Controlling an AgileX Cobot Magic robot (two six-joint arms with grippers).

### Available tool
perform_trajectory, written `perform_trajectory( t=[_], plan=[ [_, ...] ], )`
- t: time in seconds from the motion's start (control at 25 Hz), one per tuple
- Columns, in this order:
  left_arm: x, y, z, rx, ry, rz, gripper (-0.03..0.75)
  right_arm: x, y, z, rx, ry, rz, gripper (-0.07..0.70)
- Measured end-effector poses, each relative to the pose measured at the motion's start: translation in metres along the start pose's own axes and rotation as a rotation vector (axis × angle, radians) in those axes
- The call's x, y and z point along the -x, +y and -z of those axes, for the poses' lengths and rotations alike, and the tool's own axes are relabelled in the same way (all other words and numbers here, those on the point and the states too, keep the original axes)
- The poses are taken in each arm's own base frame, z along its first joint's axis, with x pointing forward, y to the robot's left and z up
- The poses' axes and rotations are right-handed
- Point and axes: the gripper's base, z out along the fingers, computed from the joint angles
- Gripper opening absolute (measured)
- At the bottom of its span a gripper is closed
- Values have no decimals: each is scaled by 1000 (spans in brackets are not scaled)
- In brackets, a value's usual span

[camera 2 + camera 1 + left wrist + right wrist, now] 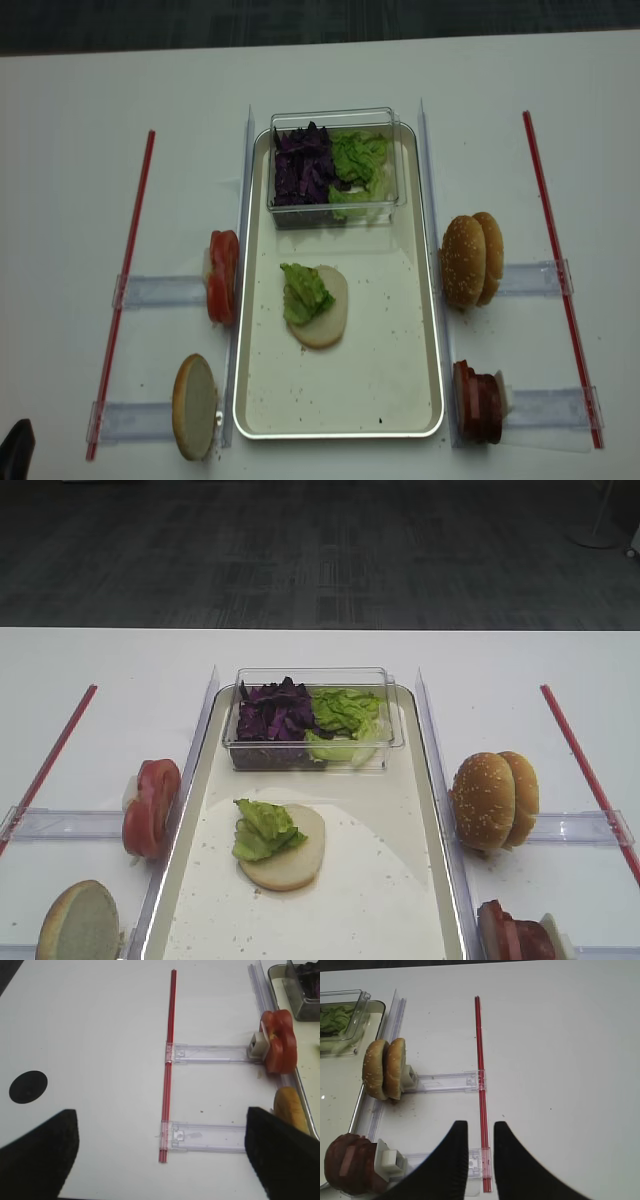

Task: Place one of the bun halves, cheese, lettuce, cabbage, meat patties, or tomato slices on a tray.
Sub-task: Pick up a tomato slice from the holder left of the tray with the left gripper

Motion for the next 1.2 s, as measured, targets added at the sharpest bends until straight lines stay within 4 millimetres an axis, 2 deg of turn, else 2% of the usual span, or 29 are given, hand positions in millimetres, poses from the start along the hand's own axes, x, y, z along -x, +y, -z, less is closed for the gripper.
perform_trajectory(
  t=[1.2],
  plan=[
    [0,0,0,0,0,0,618,0,0,0,0,0,0,176]
  ],
)
